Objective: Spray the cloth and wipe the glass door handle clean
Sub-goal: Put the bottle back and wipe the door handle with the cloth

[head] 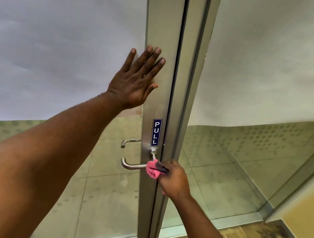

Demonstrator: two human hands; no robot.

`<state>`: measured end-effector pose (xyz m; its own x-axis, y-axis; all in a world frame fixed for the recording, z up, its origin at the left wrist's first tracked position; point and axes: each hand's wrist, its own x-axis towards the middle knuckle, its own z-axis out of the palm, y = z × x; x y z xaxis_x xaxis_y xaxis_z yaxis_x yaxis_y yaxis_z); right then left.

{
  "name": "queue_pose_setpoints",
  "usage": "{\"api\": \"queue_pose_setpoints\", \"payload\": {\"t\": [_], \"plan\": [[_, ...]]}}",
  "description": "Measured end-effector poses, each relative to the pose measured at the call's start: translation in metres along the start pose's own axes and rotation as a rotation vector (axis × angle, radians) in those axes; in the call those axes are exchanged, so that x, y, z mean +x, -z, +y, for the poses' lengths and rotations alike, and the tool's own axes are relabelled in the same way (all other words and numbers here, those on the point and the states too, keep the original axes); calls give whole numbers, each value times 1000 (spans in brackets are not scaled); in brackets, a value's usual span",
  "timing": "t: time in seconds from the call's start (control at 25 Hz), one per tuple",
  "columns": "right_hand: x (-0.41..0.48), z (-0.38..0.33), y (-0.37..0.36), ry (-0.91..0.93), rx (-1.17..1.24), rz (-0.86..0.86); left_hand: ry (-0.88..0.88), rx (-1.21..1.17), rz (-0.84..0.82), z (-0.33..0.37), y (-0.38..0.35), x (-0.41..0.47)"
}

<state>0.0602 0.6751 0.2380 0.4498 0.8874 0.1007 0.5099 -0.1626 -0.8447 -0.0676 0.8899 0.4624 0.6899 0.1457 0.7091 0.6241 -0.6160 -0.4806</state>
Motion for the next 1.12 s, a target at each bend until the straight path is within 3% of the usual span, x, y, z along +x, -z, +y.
{"api": "queue_pose_setpoints", "payload": {"t": [0.16,0.32,0.52,0.68,0.76,0.92,1.12], "plan": [[3,-19,30,-207,740,18,15,-79,-87,2,15,-3],[-3,-37,52,-230,1105,11,153,-324,-112,27,46,-13],[-3,-66,68,-92,1281,88,469,-812,-194,103,80,-62],[-3,-81,72,-61,1342,149,532,-1212,-394,143,94,-84],[-2,-80,73,-39,1373,145,532,-1263,-422,147,94,-88],[-2,-73,75,16,1336,105,724,-1394,-399,140,97,-85],[-3,-57,71,-68,1216,140,942,-1511,-245,133,103,-83]]}}
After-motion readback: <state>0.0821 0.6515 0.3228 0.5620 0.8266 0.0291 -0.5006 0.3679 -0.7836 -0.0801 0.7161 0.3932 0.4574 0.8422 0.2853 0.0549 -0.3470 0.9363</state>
